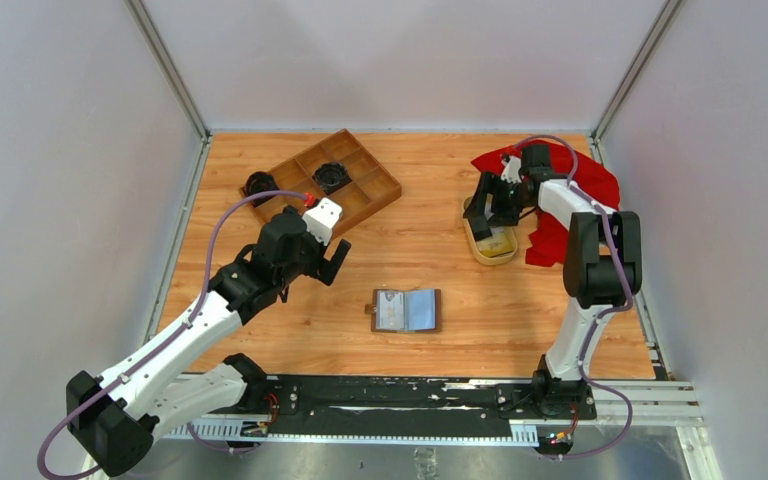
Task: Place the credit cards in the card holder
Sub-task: Pick up the credit card from the storage box.
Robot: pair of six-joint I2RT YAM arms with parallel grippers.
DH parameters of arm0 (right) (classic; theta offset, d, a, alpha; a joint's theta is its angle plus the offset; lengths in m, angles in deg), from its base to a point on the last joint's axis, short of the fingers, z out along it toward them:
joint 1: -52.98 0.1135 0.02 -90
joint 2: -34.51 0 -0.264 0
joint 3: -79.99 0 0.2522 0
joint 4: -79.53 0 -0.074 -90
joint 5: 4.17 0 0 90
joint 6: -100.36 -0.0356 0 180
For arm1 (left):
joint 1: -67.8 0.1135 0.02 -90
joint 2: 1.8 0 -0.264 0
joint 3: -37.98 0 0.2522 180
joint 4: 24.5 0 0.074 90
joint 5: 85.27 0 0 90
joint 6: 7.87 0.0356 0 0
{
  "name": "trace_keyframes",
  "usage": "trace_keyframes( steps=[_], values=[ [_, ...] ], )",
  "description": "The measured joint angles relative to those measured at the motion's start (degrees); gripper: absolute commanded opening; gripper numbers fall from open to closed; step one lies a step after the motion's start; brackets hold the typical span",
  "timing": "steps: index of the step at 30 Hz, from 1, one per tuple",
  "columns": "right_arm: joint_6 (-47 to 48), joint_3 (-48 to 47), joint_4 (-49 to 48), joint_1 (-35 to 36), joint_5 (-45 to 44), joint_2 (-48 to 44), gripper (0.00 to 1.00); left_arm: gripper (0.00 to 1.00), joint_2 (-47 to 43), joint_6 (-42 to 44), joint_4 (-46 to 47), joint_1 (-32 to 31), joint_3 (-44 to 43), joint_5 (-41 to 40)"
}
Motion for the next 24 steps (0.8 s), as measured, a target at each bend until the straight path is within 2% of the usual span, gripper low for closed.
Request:
trace_keyframes(
  steps=[8,16,24],
  values=[
    [0.0,0.2,-0.1,0.0,2.5,-1.9,0.68,1.0,0.0,0.0,0.0,0.0,0.0,0.0],
    [-0.1,0.3,-0.1,0.0,3.6,-1.9,0.5,1.0,0.0,0.0,0.0,0.0,0.0,0.0],
    [-0.1,0.6,0.0,-0.4,4.0,-1.9,0.37,1.0,0.0,0.0,0.0,0.0,0.0,0.0]
  ],
)
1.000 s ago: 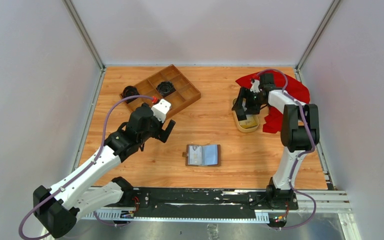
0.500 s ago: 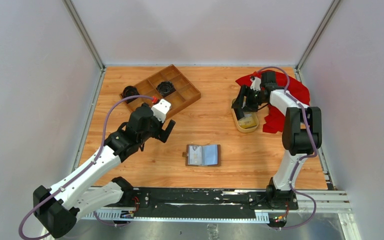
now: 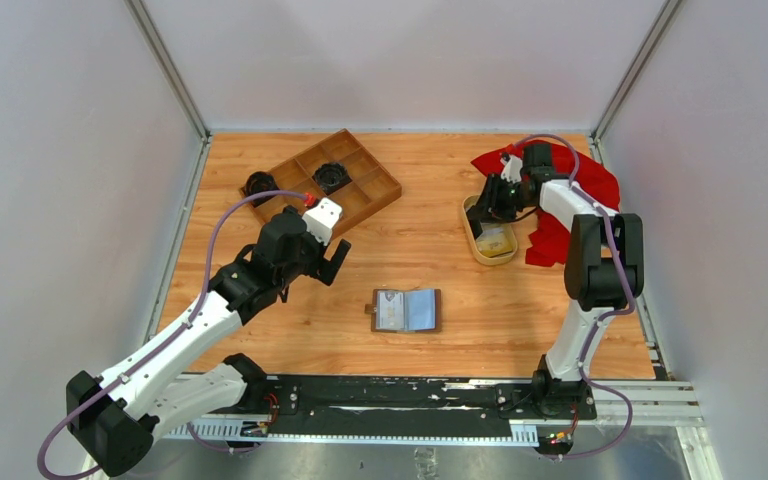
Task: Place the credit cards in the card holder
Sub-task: Pick up the credit card from the storage box.
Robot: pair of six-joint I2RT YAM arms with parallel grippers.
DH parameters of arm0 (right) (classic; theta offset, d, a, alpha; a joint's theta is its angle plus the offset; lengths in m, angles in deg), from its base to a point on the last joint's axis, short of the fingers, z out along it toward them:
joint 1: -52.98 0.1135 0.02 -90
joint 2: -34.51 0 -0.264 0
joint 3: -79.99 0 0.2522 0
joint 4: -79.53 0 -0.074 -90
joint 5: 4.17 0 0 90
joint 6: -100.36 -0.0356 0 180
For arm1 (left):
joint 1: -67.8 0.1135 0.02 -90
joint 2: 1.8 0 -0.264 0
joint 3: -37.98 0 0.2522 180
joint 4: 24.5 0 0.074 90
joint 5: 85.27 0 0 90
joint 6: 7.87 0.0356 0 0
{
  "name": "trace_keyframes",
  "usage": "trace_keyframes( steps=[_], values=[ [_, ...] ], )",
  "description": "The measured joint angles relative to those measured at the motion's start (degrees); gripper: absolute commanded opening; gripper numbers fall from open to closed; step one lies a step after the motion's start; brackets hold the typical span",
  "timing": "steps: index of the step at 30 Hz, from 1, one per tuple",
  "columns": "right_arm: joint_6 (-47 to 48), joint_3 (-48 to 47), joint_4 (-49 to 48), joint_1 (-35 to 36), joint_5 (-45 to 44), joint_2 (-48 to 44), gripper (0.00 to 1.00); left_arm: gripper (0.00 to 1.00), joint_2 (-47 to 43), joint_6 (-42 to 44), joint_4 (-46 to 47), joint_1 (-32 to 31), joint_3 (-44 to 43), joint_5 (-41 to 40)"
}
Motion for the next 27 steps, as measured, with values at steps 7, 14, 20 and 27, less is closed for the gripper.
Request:
trace_keyframes(
  steps=[7,14,20,27],
  values=[
    [0.1,0.0,0.0,-0.4,-0.1,1.0,0.2,1.0,0.0,0.0,0.0,0.0,0.0,0.0],
    [0.5,0.1,0.1,-0.9,-0.8,1.9,0.06,1.0,0.0,0.0,0.0,0.0,0.0,0.0],
    [2.3,0.1,0.4,-3.0,-0.9,1.6,0.03,1.0,0.0,0.0,0.0,0.0,0.0,0.0],
    [3.8,0.1,0.6,-7.0,-0.2,-3.0,0.0,1.0,0.0,0.0,0.0,0.0,0.0,0.1]
  ],
)
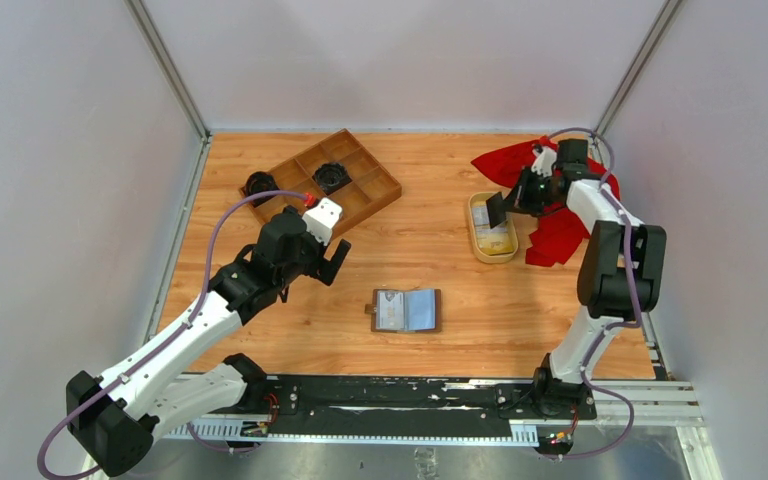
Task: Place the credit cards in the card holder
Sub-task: Pick up the credit card from the storage box.
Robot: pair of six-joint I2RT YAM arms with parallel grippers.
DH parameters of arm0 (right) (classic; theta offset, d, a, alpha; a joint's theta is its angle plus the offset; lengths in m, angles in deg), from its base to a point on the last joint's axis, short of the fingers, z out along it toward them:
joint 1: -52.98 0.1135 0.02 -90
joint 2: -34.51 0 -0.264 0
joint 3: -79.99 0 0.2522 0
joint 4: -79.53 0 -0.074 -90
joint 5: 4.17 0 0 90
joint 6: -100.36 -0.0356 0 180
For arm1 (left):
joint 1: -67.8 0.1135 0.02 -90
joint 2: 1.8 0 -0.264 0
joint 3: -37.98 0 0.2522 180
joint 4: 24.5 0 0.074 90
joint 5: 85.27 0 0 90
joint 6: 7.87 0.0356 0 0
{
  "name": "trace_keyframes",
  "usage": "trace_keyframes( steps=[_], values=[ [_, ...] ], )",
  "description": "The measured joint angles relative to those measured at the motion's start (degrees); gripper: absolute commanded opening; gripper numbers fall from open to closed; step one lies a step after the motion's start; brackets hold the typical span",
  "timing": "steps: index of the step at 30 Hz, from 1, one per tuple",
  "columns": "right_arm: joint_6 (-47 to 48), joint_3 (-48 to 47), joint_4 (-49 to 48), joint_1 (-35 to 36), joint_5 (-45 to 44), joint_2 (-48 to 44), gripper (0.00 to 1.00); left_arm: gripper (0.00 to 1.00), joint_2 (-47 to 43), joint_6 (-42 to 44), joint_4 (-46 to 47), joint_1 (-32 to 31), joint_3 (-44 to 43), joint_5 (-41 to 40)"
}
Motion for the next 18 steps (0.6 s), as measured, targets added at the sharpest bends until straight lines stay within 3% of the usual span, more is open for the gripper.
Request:
trace_keyframes(
  steps=[10,18],
  values=[
    [-7.1,2.6,-3.1,-8.7,13.4,-1.7,0.0,1.0,-0.2,-0.1,0.0,0.0,0.0,1.6],
    [-23.5,8.8,-15.3,-9.9,28.9,-0.6,0.0,1.0,-0.6,-6.1,1.2,0.0,-0.5,10.8]
  ],
)
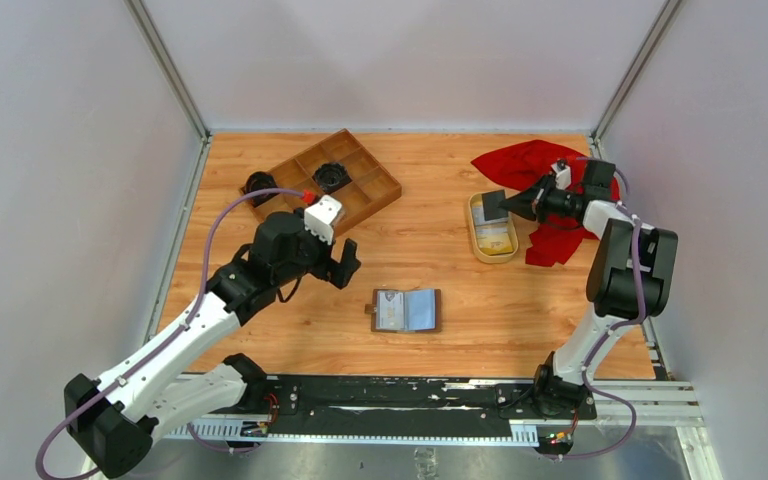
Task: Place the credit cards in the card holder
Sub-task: Pick up the credit card from the storage box.
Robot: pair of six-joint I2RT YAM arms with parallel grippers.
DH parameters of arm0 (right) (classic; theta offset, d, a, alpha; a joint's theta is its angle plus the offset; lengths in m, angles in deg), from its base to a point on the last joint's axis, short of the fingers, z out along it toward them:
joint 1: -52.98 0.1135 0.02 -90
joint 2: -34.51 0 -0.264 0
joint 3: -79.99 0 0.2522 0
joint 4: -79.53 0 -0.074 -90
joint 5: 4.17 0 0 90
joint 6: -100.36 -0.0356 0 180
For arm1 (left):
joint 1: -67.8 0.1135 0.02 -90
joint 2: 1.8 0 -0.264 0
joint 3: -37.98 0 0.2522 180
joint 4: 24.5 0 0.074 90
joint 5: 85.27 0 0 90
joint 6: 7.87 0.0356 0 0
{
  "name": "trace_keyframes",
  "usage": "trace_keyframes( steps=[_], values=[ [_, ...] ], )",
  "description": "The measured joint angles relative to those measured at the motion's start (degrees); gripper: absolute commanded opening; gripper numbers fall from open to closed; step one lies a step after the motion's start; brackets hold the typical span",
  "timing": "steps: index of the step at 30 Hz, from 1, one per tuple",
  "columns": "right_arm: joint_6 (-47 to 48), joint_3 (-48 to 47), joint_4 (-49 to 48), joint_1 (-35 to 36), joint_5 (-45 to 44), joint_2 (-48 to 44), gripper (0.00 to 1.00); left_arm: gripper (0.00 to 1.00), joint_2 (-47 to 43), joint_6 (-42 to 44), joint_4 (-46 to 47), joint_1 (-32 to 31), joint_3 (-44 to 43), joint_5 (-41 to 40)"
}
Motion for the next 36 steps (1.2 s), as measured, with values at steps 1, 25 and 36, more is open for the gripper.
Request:
trace_keyframes(
  steps=[1,25,36],
  values=[
    [-3.4,1.5,-3.0,0.0,1.7,0.0,0.0,1.0,-0.1,-2.2,1.0,0.0,0.0,2.4],
    [15.3,-8.6,19.8,28.1,24.3,1.2,0.0,0.78,0.8,-53.4,34.5,0.0,9.2,21.7],
    [21.6,-8.6,23.3,30.3,24.5,0.2,0.0,0.64,4.2,-61.8,42.1,0.0,15.0,16.9]
  ],
)
